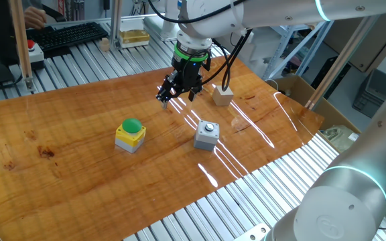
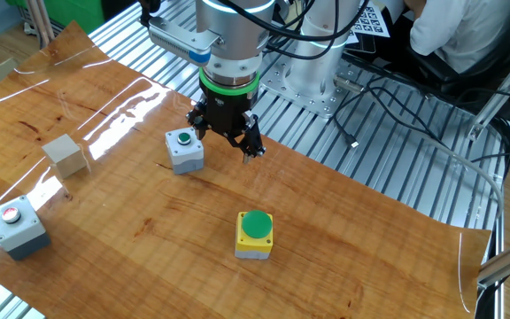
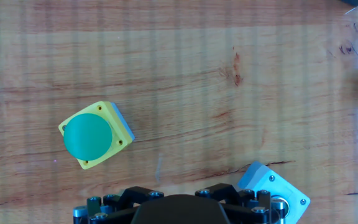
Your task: Pick up the small block on the left and move it to the right
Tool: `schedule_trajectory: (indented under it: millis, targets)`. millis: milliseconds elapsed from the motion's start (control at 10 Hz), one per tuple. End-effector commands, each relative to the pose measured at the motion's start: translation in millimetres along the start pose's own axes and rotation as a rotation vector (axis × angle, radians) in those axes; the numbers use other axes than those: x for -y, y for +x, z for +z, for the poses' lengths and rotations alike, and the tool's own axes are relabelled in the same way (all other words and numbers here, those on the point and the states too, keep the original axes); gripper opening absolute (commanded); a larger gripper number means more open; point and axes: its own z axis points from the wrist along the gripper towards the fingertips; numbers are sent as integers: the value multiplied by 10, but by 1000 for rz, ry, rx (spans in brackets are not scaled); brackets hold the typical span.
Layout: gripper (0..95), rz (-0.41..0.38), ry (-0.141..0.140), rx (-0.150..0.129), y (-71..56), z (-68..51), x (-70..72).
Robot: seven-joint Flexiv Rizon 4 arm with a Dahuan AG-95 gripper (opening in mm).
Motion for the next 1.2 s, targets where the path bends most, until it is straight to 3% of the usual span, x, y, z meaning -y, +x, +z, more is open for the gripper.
schedule_trajectory:
  millis: [100, 900, 1200]
  targets:
    - [0, 44, -30, 9, 1, 1, 0]
    - [0, 46, -31, 9, 21, 26, -8]
    - [0, 22, -34, 14, -2, 88, 92]
